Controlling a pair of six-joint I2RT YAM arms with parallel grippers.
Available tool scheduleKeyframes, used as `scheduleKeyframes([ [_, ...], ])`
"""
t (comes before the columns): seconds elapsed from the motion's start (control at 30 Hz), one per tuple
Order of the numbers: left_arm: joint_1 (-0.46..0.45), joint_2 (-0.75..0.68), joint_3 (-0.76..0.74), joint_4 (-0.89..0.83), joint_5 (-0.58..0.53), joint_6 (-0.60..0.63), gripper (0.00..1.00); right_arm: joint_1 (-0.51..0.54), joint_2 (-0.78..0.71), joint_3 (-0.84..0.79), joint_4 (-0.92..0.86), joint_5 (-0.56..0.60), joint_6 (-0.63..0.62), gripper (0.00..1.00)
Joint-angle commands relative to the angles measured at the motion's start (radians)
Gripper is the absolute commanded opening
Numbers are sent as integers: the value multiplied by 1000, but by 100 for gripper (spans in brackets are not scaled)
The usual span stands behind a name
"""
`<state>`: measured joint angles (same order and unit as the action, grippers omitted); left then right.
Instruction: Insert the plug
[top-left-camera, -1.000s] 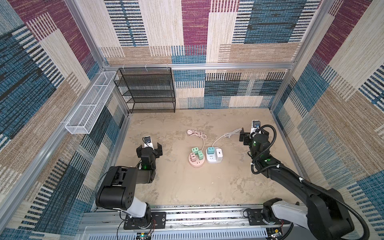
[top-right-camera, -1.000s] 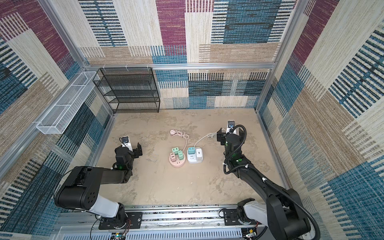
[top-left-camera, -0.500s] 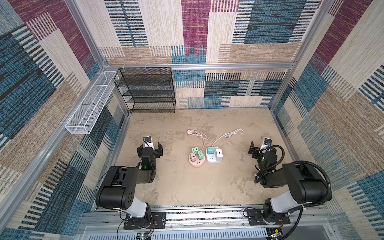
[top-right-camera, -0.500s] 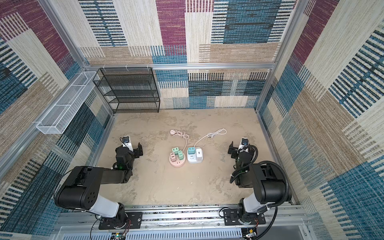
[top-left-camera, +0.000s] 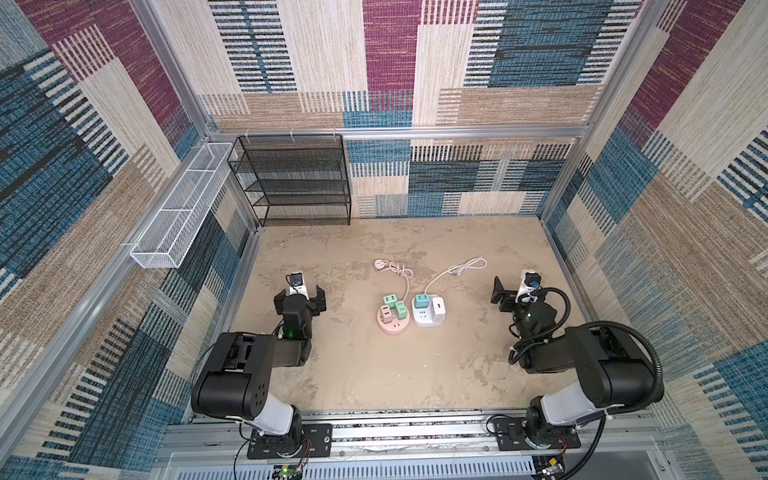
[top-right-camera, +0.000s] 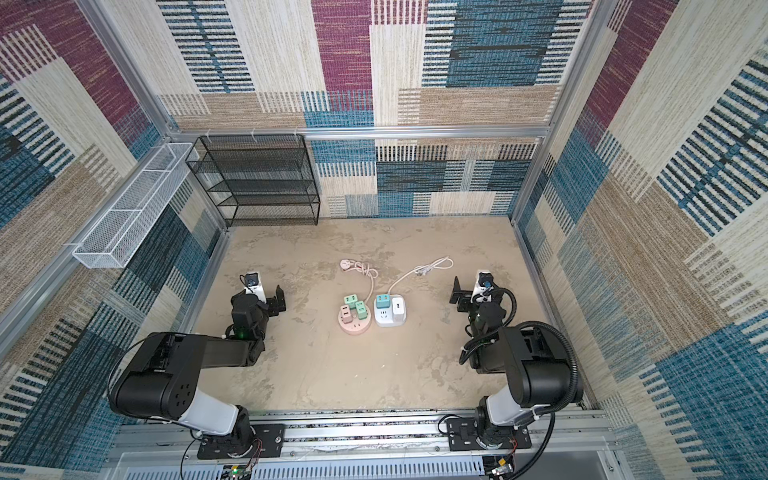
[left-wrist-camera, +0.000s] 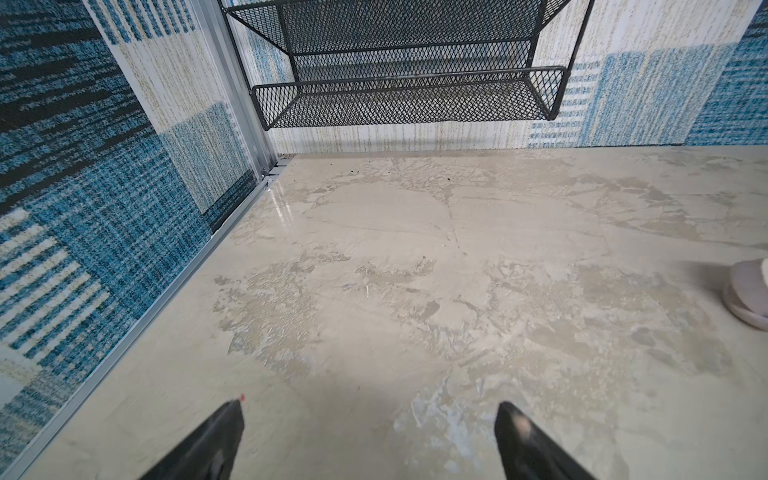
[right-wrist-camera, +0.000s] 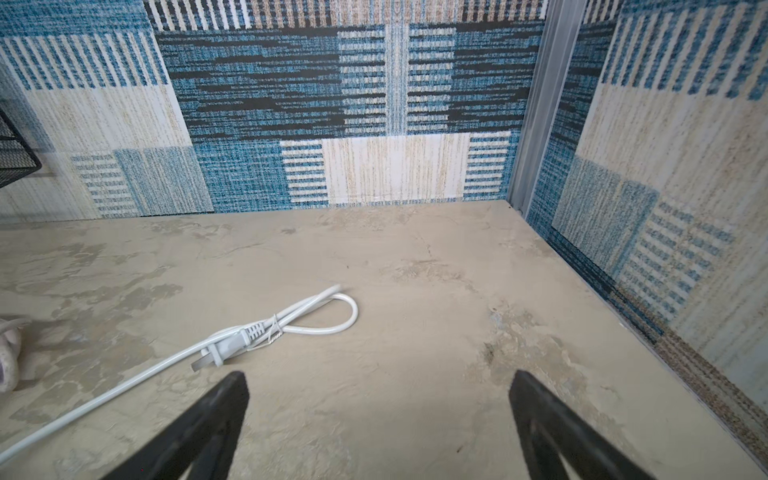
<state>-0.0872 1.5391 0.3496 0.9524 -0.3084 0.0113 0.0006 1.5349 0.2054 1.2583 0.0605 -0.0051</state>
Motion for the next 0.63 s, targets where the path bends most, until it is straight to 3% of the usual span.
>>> scheduleKeyframes([
  [0.0, 0, 1, 4, 15, 1, 26, 98, 0, -2, 9, 18, -21, -9, 100],
  [0.6, 2, 1, 4, 16, 3, 27, 98, -5, -2, 9, 12, -36, -9, 100],
])
